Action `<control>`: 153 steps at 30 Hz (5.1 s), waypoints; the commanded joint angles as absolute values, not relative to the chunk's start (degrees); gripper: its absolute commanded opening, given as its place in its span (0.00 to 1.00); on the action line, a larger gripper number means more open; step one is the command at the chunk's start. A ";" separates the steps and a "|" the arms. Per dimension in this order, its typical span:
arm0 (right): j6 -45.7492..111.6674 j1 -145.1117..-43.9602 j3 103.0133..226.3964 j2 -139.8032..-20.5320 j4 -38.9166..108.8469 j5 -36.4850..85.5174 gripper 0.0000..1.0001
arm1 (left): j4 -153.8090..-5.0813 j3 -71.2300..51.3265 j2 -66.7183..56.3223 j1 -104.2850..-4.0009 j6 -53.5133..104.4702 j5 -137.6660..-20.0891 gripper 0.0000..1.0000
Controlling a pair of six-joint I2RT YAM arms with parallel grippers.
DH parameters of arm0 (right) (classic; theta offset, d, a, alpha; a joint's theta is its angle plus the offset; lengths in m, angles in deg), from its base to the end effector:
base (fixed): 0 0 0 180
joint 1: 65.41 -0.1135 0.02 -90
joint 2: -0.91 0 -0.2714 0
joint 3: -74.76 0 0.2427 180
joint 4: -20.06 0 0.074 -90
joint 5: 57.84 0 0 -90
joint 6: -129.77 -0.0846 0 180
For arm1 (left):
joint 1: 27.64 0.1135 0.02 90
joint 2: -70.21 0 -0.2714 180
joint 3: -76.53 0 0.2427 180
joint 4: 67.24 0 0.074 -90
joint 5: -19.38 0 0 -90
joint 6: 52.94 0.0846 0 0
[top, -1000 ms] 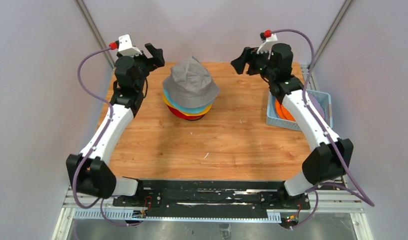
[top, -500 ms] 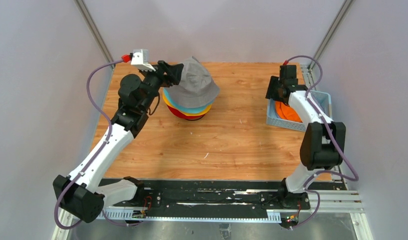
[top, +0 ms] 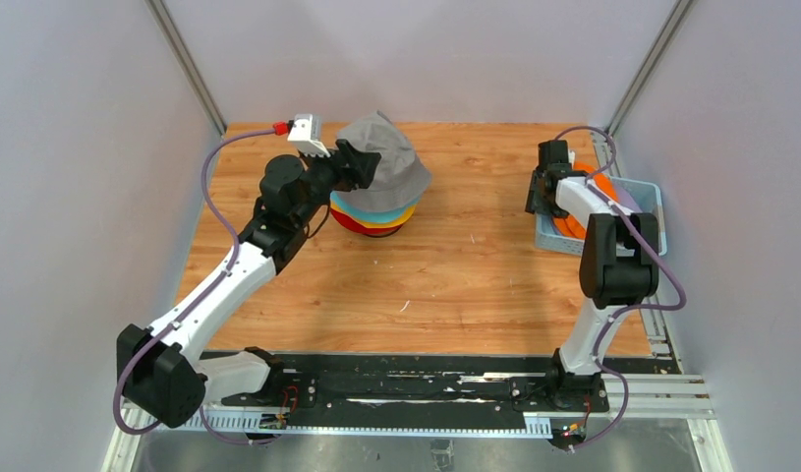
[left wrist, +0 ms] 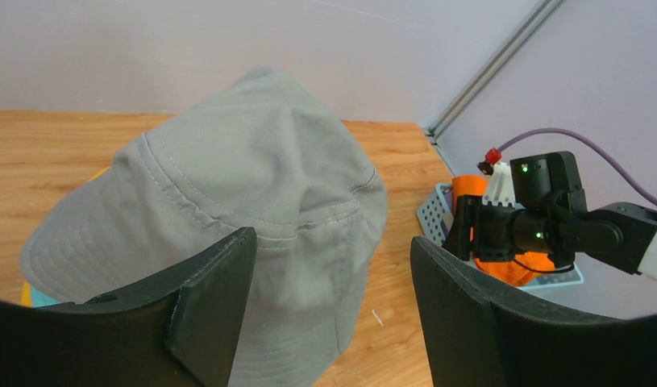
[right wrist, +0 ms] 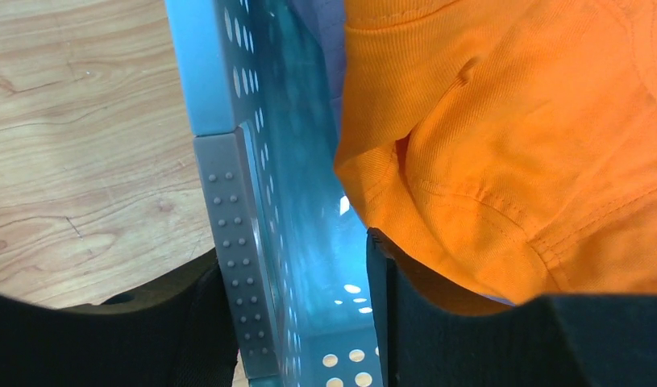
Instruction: Stack the hats
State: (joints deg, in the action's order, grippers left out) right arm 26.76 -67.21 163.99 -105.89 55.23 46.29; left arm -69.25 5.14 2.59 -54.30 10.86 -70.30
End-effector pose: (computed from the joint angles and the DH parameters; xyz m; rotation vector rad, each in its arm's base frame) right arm 0.4247 -0.0073 0.1759 0.3426 2.4385 -0.1955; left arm 0.2838 -0.1420 0.3853 0.0018 1.5855 -0.7238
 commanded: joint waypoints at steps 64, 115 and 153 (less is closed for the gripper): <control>30.42 -65.46 180.77 -74.63 57.22 25.47 0.01 | -66.96 7.95 8.21 -54.98 11.60 -71.50 0.73; 32.57 -98.69 230.20 -116.84 57.46 3.50 0.00 | -79.11 16.89 31.82 -54.71 19.45 -46.39 0.78; 32.59 -99.95 220.88 -108.19 49.71 3.91 0.67 | -63.85 19.57 16.79 -51.87 16.00 -47.47 0.80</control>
State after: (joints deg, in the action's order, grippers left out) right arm 31.11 -99.21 221.51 -113.98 53.00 2.62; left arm -71.48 18.91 18.61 -53.29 17.18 -48.20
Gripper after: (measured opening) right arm 0.657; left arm 0.798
